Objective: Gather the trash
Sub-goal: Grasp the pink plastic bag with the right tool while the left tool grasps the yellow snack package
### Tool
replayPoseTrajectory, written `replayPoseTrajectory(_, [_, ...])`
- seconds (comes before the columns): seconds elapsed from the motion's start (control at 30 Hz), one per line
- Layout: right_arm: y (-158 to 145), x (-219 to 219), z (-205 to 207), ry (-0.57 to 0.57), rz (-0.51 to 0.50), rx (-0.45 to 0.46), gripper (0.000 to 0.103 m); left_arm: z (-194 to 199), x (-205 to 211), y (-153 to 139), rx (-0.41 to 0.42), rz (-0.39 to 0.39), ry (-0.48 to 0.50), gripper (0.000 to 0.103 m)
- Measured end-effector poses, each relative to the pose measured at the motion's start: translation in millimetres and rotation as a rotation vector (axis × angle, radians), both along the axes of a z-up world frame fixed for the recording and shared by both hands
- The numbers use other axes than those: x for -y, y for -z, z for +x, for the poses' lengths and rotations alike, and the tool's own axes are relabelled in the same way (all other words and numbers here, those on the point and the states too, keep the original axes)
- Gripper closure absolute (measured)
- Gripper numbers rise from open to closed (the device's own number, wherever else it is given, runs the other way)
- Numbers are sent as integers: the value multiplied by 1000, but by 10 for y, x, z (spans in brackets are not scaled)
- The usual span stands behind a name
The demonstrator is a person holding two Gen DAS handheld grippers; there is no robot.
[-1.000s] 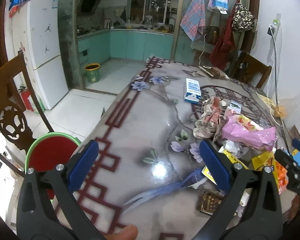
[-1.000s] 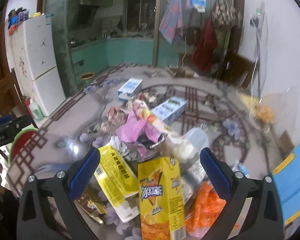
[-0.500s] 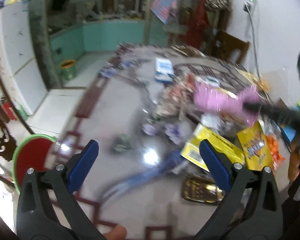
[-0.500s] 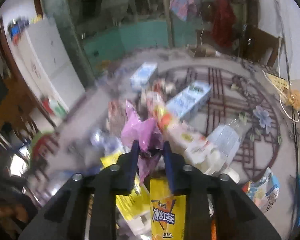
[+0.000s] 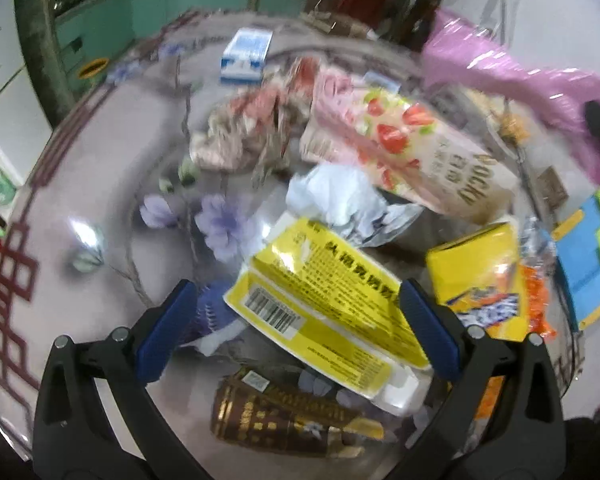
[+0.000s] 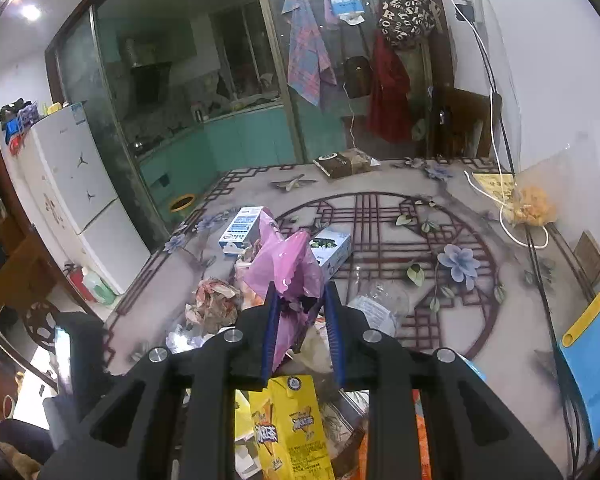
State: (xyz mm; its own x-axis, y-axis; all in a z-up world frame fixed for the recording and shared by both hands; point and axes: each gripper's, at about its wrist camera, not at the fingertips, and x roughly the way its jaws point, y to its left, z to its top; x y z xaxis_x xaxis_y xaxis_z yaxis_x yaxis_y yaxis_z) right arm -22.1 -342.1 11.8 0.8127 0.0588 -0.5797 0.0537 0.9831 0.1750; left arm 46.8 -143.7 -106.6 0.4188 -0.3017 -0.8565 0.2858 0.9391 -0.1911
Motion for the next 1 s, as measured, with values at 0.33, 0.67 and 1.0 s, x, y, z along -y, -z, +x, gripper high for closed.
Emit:
replayPoseTrajectory(0.33, [3,-21,-52,-28,-14,2,82,90,-65,67,-27,-145,-4,63])
replayPoseTrajectory(0.67, [5,-54,-83,-35,-28,23,82,72,-260,-273,70,-220,-7,80])
replayPoseTrajectory(1.0, [-50,-224,-159,-77,-55,62,82,22,-744,-1076,277,-275,4,83])
